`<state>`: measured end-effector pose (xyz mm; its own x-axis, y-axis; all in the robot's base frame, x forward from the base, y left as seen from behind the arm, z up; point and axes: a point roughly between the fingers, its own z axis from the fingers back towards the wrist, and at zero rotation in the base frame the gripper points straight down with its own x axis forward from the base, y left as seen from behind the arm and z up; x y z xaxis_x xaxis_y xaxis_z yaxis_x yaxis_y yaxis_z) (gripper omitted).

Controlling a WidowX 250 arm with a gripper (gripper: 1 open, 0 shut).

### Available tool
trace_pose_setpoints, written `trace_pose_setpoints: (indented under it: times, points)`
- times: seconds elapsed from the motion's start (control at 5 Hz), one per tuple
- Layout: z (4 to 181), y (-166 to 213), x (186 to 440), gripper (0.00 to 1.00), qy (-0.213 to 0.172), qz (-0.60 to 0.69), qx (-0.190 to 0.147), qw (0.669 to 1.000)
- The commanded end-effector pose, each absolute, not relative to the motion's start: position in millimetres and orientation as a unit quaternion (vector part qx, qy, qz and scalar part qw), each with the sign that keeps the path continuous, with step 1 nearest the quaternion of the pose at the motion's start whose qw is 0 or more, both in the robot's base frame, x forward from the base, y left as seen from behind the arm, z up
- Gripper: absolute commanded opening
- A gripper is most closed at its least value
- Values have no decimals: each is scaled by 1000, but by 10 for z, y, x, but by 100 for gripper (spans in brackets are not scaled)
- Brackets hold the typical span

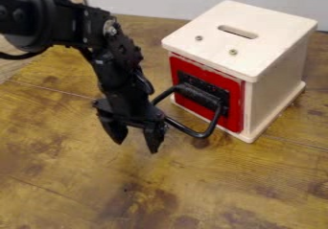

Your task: Close the drawer

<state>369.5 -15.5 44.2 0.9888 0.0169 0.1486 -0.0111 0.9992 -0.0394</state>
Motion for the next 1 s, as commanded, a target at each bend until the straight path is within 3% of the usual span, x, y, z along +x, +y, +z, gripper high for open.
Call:
trace_pose_setpoints:
  times: [0.0, 0.8]
  points:
    - [644, -128, 3804, 100, -105, 10, -22, 994]
    - [678, -135, 3777, 100, -99, 5, -22, 995]
